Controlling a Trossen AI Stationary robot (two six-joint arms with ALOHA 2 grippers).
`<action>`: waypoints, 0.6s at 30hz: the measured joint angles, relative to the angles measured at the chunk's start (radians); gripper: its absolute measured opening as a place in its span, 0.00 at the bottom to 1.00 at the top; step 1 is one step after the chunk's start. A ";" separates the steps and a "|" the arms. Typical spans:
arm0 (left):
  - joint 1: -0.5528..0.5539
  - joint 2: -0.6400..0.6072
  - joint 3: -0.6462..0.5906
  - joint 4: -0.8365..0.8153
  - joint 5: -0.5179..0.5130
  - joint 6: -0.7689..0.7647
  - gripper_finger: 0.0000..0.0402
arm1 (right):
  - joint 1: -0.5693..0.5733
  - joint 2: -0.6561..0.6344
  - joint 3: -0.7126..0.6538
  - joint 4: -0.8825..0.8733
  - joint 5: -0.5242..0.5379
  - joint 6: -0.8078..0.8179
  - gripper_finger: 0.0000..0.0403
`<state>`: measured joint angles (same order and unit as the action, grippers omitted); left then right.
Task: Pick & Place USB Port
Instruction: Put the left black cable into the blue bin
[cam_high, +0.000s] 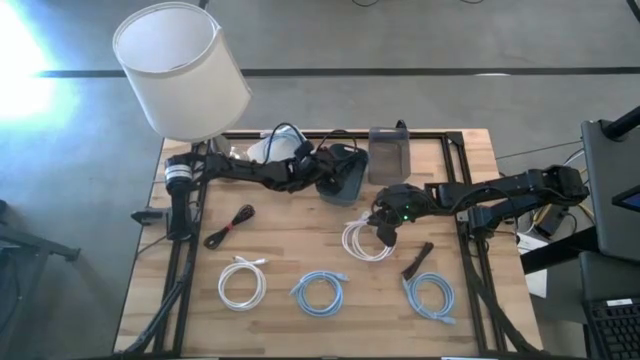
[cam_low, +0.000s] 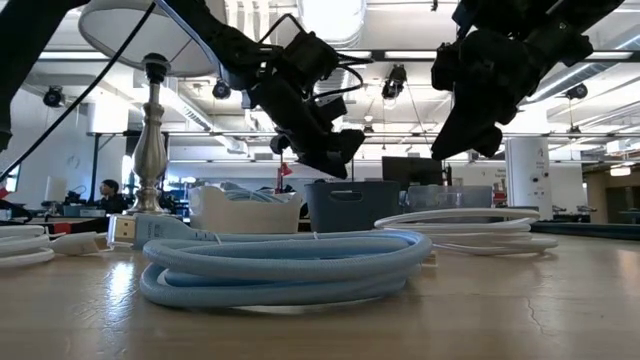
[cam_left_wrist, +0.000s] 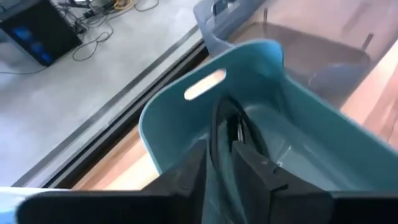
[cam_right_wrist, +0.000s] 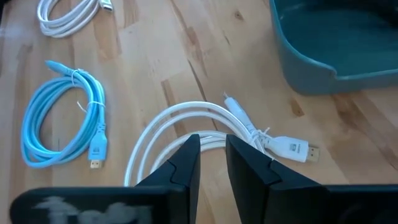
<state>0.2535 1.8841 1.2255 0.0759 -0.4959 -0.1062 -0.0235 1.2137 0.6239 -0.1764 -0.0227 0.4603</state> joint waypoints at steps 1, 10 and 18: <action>0.000 -0.002 0.000 -0.011 0.000 0.000 0.23 | 0.000 0.000 0.000 0.000 0.000 0.000 0.18; -0.020 -0.006 0.014 -0.033 0.059 0.067 0.31 | 0.000 0.000 0.000 0.000 0.000 -0.001 0.16; -0.070 -0.090 0.026 -0.107 0.147 0.072 0.31 | 0.000 0.000 0.000 0.003 0.000 -0.076 0.18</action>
<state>0.1831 1.7940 1.2510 -0.0311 -0.3488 -0.0338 -0.0240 1.2137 0.6239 -0.1732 -0.0232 0.3843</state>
